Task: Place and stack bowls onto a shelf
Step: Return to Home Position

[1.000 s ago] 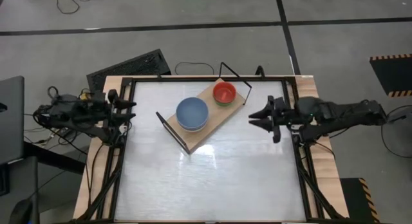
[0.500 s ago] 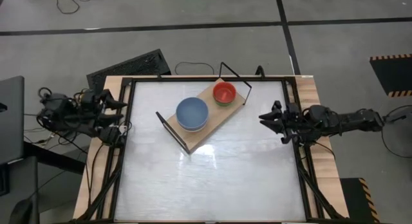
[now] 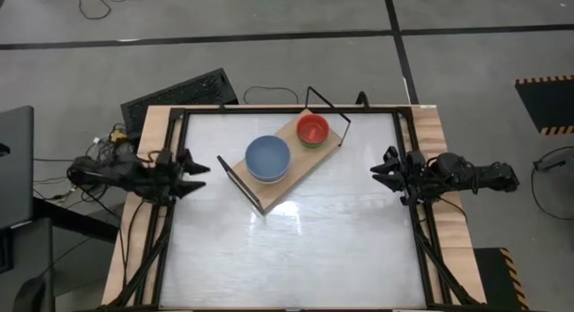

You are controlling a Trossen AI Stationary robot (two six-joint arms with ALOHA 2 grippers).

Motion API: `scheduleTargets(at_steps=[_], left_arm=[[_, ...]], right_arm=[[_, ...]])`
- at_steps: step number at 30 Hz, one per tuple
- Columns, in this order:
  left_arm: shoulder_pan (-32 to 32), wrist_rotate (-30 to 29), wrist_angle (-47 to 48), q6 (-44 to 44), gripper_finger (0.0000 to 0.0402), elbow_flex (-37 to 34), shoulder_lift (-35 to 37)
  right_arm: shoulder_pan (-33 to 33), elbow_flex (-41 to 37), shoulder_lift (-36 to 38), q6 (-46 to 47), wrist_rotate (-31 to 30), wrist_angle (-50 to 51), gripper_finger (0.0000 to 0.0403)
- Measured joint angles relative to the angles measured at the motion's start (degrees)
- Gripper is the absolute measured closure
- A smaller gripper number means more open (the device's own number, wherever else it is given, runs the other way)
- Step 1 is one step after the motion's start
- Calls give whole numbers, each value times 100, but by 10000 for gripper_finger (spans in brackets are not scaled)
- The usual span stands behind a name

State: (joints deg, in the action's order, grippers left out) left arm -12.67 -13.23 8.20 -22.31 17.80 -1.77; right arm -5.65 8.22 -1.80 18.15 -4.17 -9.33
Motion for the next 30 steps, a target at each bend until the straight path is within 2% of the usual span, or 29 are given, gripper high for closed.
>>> scheduleTargets(at_steps=[4,9,17,22,30], left_arm=[[-22,561,-1273,0,157,-834,-1],[-190,835,-2352,-111,157,-1628,5],[-560,774,-1683,-157,157,-1707,-7],[-676,332,-1044,-192,157,-1707,-14],[-677,-229,-1151,808,157,-1707,-110]], right_arm=[[-2,-264,166,-108,43,133,266],[0,-568,141,-206,137,299,266],[5,-773,147,-537,145,732,266],[17,-775,154,-1080,141,746,266],[15,-778,146,-1115,136,773,266]])
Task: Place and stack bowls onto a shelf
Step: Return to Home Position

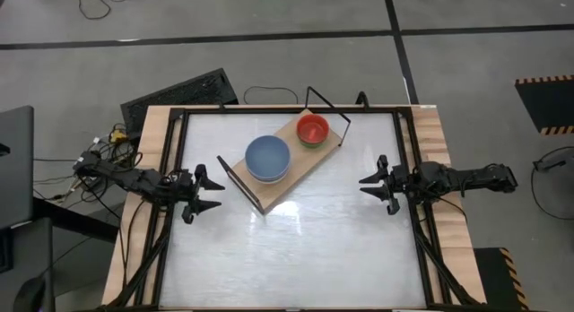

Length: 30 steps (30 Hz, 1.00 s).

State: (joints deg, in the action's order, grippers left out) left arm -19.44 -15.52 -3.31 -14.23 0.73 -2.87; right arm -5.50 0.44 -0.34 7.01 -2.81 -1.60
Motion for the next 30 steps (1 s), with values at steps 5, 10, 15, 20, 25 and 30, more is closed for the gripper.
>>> scheduleTargets(at_steps=[5,10,15,20,25,30], left_arm=[[0,32,2,-118,157,0,0],[0,133,15,-292,157,0,0],[0,133,17,-301,157,0,0],[0,133,15,-303,157,0,0],[0,135,15,-307,157,0,0],[0,135,15,-312,157,0,0]], right_arm=[[0,-3,0,2,-4,-5,266],[0,-3,0,2,-4,-5,266],[0,-8,0,3,-4,-5,266],[0,-8,0,4,-4,-8,266],[0,-10,0,4,-4,-10,266],[0,-10,0,4,-4,-10,266]])
